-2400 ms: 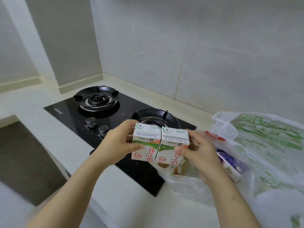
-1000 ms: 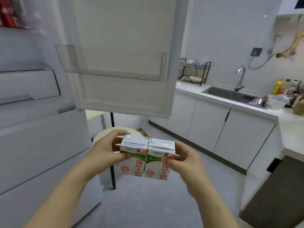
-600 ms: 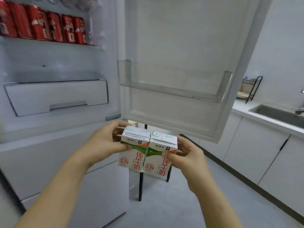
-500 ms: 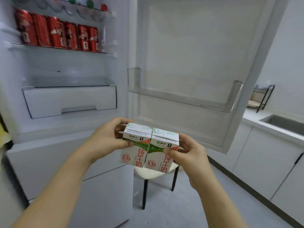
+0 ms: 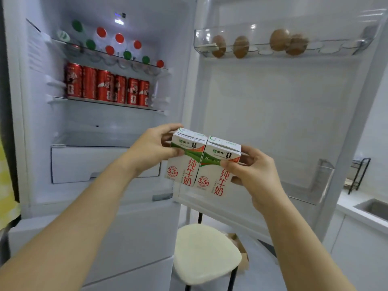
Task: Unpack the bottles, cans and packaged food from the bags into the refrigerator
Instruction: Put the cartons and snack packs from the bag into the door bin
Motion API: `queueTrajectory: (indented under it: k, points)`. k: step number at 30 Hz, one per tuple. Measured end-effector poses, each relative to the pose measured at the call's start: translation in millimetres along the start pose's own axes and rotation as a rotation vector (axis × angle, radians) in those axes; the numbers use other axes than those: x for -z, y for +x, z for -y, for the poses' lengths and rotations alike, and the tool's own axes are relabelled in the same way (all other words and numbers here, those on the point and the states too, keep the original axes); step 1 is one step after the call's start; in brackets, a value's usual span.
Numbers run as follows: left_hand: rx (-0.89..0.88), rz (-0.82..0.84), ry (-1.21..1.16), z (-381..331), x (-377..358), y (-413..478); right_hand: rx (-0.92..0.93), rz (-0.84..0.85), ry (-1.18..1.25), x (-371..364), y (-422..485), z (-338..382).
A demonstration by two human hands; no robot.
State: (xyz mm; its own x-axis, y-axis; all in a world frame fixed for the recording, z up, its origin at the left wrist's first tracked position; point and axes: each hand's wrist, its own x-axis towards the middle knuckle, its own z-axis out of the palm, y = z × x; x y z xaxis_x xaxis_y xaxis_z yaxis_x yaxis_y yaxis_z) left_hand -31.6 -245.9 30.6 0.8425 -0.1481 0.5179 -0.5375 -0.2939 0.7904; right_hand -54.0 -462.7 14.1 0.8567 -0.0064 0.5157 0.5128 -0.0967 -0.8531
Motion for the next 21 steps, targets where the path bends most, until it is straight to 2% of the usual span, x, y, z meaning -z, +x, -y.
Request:
queueTrajectory:
  k: [12,16,21]
  points:
    - [-0.244,0.083,-0.033,-19,46,123,0.156,-0.181,-0.04,-30,99,45]
    - [-0.248,0.105,-0.073,-6,40,156,0.137,-0.2,-0.085,-29,123,41]
    - [-0.165,0.149,-0.098,24,23,181,0.024,-0.224,-0.161,-20,147,15]
